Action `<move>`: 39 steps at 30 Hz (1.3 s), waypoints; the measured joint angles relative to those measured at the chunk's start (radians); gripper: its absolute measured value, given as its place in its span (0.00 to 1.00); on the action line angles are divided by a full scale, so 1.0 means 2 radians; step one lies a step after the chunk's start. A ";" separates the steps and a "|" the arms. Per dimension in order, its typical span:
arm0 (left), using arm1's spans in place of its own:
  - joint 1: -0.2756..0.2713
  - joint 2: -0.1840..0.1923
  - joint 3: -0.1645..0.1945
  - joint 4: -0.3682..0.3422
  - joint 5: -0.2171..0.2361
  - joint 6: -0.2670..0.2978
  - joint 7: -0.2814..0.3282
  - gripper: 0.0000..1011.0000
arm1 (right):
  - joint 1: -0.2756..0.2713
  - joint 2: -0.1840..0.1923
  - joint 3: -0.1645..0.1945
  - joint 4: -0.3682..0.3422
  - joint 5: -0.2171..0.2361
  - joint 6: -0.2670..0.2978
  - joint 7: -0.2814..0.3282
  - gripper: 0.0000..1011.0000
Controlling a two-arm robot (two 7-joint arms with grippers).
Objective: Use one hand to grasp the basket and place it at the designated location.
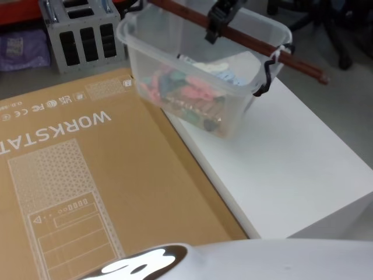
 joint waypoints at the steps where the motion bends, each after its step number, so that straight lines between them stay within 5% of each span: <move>1: 0.000 0.000 0.000 0.000 0.000 0.000 0.000 0.00 | 0.003 -0.005 -0.004 -0.005 -0.001 -0.005 0.000 0.23; 21: 0.000 0.000 0.000 0.000 0.000 0.000 0.000 0.00 | 0.018 -0.044 -0.038 -0.046 0.007 -0.062 -0.002 0.23; 39: 0.000 0.000 0.000 0.000 0.000 0.000 0.000 0.00 | 0.024 -0.055 -0.061 -0.111 0.016 -0.108 -0.018 0.23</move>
